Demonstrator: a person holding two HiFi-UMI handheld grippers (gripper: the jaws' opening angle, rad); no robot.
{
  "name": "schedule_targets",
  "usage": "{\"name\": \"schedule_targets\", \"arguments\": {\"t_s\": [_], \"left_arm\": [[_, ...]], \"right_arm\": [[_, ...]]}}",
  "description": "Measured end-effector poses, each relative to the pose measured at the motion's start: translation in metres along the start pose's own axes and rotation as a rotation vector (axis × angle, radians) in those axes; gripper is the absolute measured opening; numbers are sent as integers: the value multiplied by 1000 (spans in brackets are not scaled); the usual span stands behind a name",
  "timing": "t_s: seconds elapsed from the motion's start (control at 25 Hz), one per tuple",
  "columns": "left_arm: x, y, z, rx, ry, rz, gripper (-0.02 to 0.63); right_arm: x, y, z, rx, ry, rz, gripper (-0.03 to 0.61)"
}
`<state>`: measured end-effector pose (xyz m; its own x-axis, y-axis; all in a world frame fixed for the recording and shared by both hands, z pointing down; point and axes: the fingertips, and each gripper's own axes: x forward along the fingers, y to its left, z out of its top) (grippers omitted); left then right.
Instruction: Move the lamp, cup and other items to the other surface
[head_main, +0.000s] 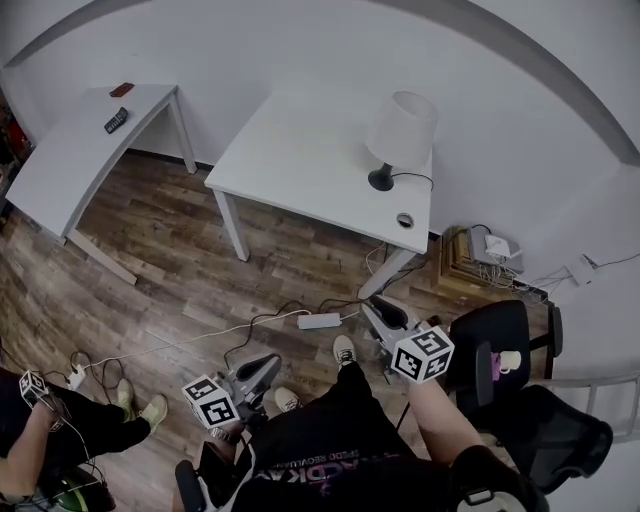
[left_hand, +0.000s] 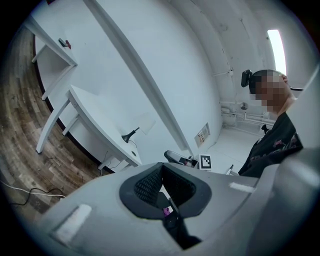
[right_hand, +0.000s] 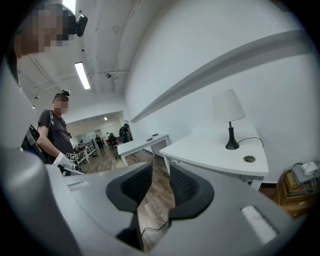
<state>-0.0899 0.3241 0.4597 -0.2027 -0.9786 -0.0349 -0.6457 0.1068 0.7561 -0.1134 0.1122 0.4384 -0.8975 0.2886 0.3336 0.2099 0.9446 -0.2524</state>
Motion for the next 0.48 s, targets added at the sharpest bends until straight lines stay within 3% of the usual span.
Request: {"name": "schedule_targets", "arguments": {"t_s": [0.48], "left_arm": [[35,23,16,-25,-55,102,0]], "right_arm": [[58,-172,42,-99,37,-187,121]]}}
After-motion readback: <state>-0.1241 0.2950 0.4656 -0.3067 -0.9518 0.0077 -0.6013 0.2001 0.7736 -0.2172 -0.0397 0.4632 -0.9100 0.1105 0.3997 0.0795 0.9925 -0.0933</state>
